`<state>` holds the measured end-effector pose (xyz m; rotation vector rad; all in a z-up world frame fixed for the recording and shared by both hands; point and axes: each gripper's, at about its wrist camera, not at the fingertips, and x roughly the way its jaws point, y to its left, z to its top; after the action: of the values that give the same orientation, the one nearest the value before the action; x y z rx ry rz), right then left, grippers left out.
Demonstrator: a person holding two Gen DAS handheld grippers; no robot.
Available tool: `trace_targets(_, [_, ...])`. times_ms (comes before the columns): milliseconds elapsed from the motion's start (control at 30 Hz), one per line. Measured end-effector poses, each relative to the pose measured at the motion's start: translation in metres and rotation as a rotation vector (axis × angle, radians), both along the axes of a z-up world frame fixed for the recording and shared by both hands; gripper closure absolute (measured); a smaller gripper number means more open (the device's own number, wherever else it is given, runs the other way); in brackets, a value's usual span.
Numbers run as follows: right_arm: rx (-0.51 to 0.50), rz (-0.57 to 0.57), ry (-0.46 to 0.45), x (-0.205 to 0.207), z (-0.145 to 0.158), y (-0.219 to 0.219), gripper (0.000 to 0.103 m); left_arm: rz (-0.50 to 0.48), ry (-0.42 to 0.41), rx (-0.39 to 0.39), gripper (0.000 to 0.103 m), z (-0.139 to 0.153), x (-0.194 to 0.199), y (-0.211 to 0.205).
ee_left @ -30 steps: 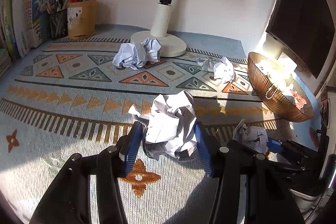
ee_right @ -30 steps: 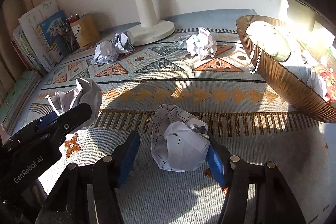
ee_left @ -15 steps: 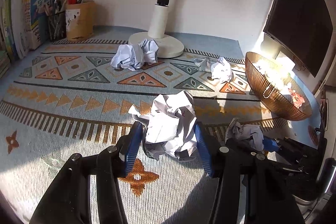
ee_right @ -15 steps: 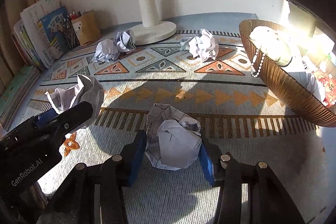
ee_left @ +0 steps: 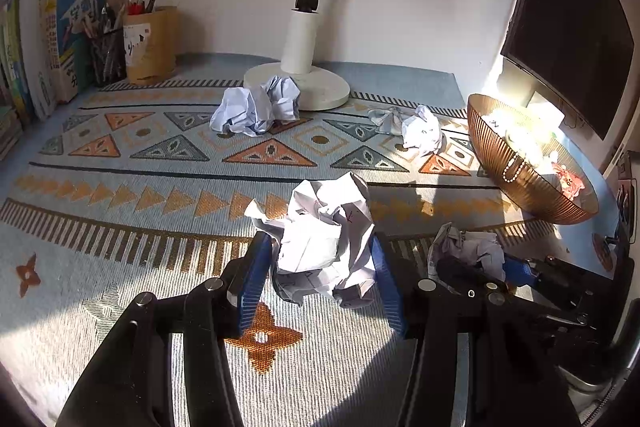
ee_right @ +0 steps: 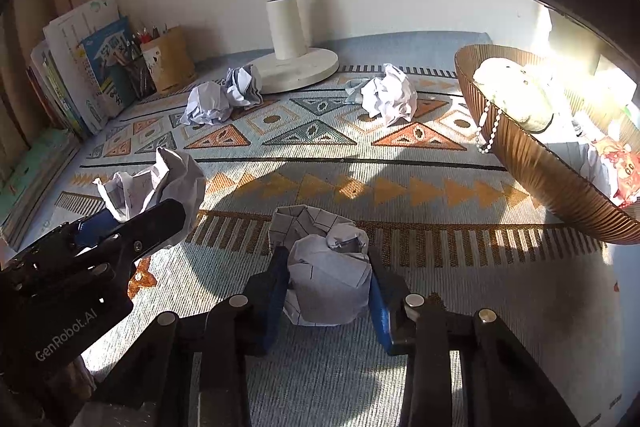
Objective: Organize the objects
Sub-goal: 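Carry both paper balls toward the amber bowl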
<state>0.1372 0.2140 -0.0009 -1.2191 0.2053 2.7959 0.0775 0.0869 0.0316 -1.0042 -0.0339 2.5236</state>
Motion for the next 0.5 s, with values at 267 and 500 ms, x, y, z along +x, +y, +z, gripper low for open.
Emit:
trace_targets(267, [0.005,0.001,0.026,0.003,0.004,0.000,0.069,-0.002,0.009,-0.009,0.054,0.001,0.001,0.001])
trace_targets(500, [-0.010,-0.020,0.110,0.017,0.019,0.005,0.069,0.008,0.028,-0.027,0.056,0.005,0.004,0.005])
